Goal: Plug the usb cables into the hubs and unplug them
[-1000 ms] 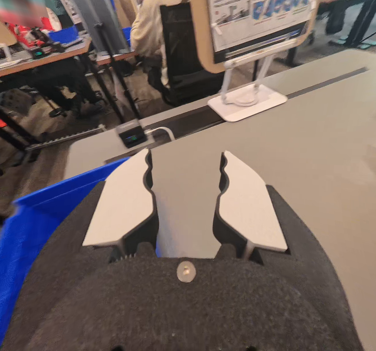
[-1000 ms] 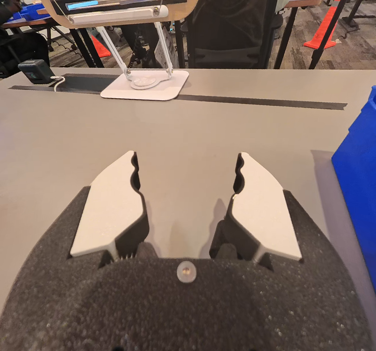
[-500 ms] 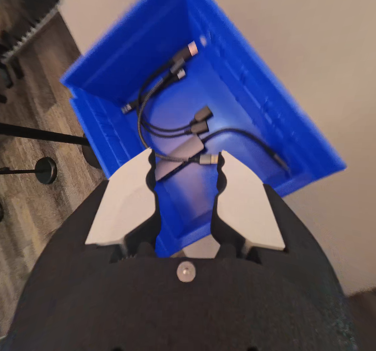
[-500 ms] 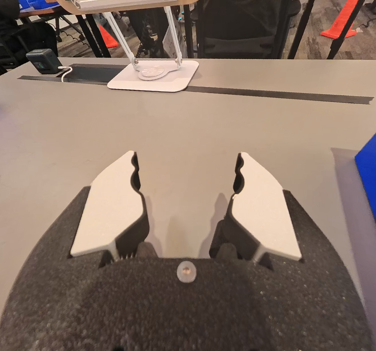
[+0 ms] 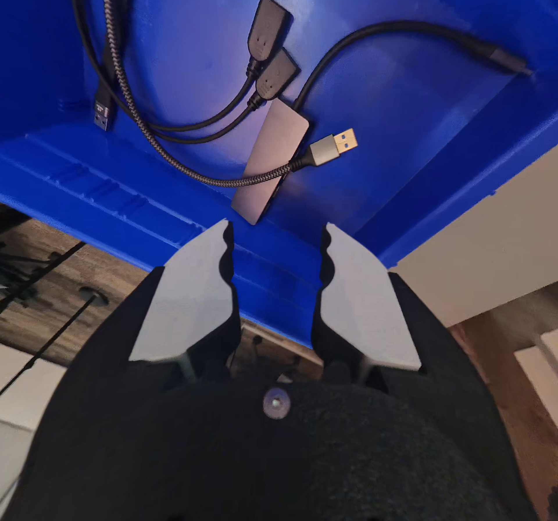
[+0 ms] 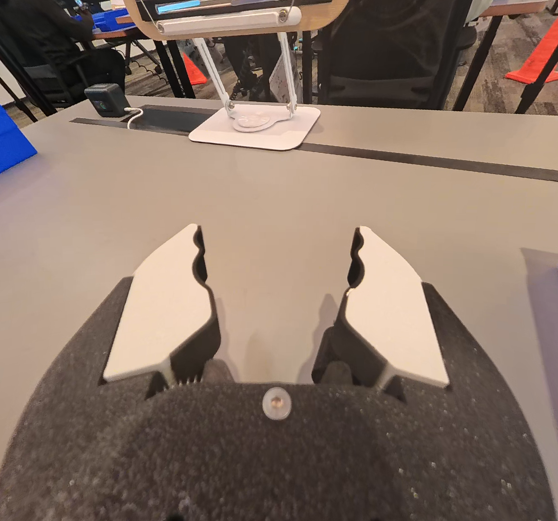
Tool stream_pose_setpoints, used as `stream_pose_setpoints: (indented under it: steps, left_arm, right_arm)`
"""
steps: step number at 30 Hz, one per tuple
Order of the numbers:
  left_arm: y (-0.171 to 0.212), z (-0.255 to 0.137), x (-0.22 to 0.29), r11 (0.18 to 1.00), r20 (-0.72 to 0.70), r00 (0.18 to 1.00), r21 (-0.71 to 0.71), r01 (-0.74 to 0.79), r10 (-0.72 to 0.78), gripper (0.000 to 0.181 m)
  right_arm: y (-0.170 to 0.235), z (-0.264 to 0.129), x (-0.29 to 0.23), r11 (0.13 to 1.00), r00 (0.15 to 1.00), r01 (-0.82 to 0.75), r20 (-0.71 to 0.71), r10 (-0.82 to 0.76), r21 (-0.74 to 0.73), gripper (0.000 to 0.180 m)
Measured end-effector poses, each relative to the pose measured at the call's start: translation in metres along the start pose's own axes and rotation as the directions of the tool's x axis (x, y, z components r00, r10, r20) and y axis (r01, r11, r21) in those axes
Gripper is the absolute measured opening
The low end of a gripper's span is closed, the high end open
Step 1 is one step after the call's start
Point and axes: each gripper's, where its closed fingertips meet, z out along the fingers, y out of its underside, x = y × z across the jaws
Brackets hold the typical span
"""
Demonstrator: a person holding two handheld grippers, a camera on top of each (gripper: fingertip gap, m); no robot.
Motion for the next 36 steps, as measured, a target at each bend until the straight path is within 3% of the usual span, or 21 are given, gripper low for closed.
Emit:
stream_pose_setpoints:
  steps: [11,24,29,32,36]
  left_arm:
    - [0.014,0.042,-0.015,0.972,-0.061,0.995,-0.219,-0.088,0.076,0.058]
    - [0.006,0.07,-0.012,0.958,-0.118,0.993,-0.279,-0.058,0.025,0.057]
    - [0.002,0.067,0.008,0.972,-0.188,0.98,-0.233,0.022,-0.068,0.069]
    - [0.0,0.058,0.029,0.979,-0.281,0.952,-0.192,0.066,-0.119,0.062]
    - [0.001,0.051,0.025,0.986,-0.239,0.963,-0.137,0.091,-0.122,0.058]
  right_arm:
    - [-0.001,0.002,-0.011,0.999,0.999,0.036,0.041,-0.036,-0.001,0.092]
    - [-0.006,-0.001,-0.016,0.999,0.997,0.042,0.065,-0.043,0.015,0.093]
    - [-0.009,-0.003,-0.019,0.999,0.996,0.047,0.074,-0.049,0.026,0.093]
    - [-0.011,-0.005,-0.021,0.998,0.995,0.048,0.082,-0.05,0.036,0.093]
    - [-0.013,-0.006,-0.024,0.998,0.995,0.05,0.089,-0.053,0.043,0.093]
